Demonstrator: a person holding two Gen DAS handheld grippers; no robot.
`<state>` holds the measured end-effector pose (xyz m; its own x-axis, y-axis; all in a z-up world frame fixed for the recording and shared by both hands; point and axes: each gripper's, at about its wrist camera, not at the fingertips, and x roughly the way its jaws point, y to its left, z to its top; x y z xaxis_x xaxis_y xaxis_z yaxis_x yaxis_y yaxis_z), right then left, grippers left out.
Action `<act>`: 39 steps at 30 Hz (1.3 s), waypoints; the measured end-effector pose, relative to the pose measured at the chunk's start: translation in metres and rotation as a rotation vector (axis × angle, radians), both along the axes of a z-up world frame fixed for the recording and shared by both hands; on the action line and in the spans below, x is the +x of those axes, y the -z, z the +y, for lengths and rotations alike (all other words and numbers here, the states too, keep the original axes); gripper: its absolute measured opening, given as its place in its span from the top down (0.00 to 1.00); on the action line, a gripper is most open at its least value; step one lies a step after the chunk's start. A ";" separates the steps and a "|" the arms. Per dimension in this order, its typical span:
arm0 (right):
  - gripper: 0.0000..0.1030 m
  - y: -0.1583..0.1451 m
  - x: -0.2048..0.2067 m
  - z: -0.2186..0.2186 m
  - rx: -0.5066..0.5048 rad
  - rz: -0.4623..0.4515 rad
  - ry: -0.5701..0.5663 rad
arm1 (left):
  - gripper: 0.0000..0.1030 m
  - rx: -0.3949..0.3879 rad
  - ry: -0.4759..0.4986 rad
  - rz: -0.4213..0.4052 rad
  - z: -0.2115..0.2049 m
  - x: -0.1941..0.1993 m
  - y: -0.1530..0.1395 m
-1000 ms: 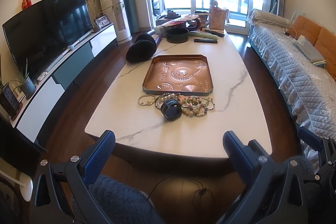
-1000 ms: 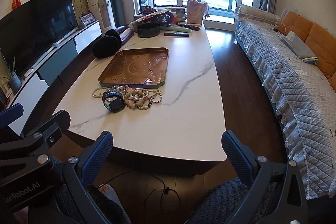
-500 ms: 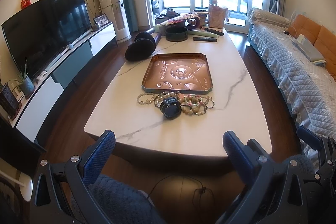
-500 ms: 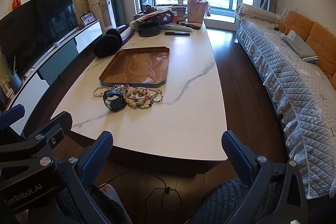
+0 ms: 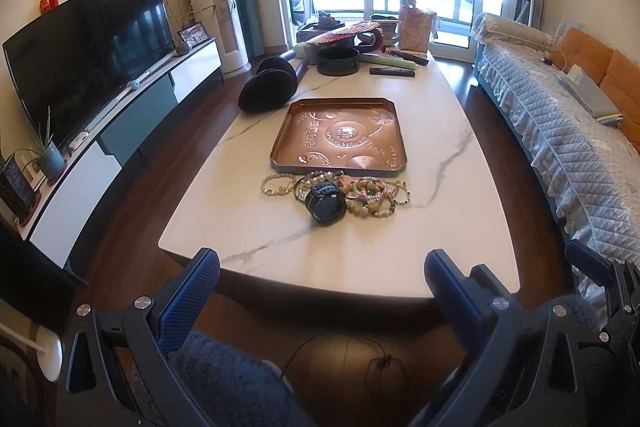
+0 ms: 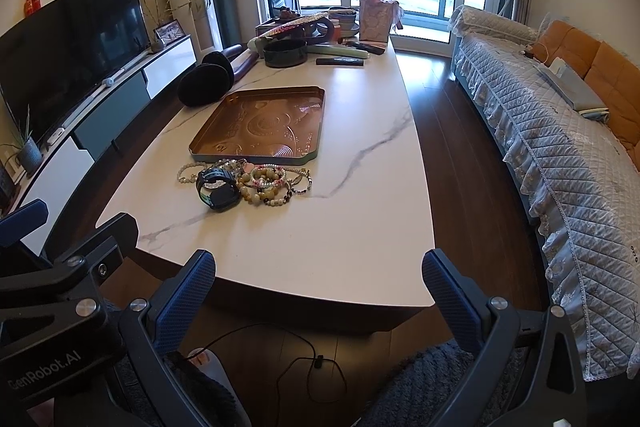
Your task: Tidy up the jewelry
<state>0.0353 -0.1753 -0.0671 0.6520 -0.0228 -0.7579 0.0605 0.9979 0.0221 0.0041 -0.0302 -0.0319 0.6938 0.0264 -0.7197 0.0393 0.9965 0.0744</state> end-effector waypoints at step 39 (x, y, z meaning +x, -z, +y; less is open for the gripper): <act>0.80 0.153 0.206 -0.011 0.282 0.124 -0.528 | 0.61 -0.110 0.244 0.192 0.058 0.204 0.164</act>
